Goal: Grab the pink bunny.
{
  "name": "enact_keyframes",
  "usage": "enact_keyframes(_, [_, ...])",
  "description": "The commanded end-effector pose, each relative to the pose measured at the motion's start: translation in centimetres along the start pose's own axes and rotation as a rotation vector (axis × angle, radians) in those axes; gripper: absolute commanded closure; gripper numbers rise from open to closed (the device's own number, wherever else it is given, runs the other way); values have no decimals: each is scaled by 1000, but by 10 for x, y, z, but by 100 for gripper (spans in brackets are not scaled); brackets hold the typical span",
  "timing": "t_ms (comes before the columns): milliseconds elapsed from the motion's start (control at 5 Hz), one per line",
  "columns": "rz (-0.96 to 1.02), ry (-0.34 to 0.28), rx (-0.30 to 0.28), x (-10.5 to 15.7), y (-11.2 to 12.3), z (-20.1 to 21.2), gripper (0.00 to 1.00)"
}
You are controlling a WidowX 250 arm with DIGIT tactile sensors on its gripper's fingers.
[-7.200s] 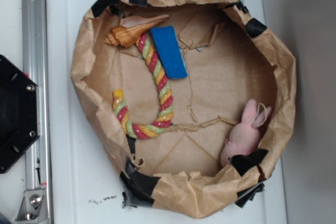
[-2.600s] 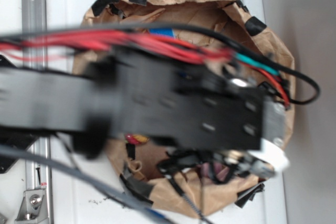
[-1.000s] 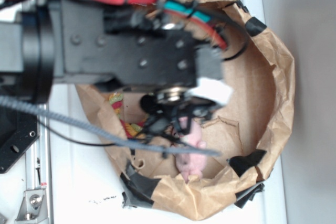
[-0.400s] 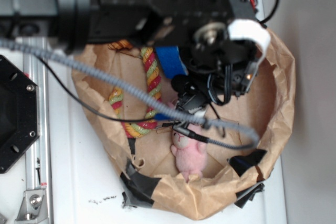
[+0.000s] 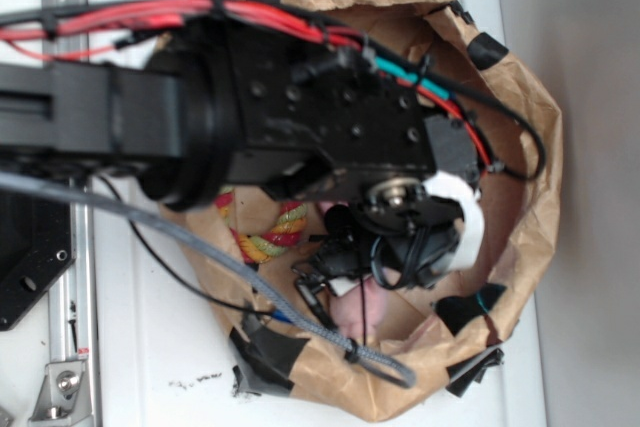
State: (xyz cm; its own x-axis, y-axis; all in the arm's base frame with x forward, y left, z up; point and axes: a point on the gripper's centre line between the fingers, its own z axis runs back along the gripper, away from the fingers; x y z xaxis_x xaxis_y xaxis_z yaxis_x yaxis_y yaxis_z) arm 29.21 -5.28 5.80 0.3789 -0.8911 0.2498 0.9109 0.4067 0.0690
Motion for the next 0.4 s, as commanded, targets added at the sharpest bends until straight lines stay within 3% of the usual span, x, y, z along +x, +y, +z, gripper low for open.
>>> enact_keyframes(0, [-167,-103,-131,12,-67,24,0])
enact_keyframes(200, [-165,-115,-137,9,-76,35,0])
